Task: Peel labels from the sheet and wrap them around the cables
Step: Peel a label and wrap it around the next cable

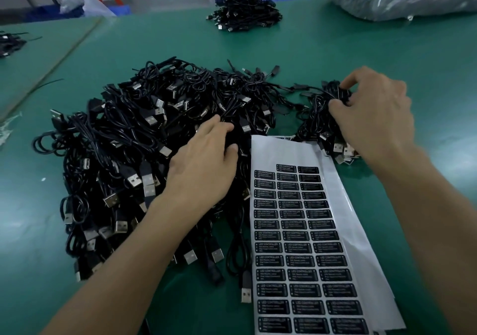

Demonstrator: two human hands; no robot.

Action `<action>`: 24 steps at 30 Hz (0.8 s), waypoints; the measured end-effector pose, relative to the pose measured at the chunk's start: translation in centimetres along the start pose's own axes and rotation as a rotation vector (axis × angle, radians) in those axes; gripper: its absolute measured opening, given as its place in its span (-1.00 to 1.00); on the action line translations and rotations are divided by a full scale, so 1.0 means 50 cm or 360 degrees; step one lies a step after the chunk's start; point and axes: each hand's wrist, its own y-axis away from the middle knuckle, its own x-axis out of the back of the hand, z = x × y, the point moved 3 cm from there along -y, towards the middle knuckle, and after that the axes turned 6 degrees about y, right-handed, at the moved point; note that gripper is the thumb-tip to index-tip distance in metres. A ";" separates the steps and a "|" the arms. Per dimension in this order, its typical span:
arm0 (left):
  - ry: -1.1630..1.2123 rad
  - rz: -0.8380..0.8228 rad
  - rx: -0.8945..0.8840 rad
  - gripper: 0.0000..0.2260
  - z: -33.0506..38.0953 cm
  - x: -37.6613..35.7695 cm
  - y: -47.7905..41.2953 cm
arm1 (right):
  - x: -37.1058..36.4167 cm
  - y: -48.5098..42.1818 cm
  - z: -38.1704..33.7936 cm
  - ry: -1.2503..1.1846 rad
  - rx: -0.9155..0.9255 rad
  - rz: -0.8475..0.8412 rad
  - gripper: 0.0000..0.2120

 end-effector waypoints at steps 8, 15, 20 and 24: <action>-0.0117 0.0092 0.0116 -0.64 0.010 -0.001 -0.045 | 0.005 -0.013 -0.015 -0.0006 -0.0045 0.0026 -0.63; -0.0156 0.0310 0.0029 -0.81 0.018 0.004 -0.047 | -0.016 0.056 -0.051 0.0055 0.0200 0.0082 -0.74; 0.0341 0.0438 -0.0255 -0.88 0.030 0.016 -0.029 | -0.027 0.115 -0.077 -0.0218 0.0350 -0.0096 -0.86; 0.0666 0.0541 -0.0620 -0.90 0.062 0.028 0.013 | -0.043 0.141 -0.090 -0.1009 0.0252 -0.0646 -0.54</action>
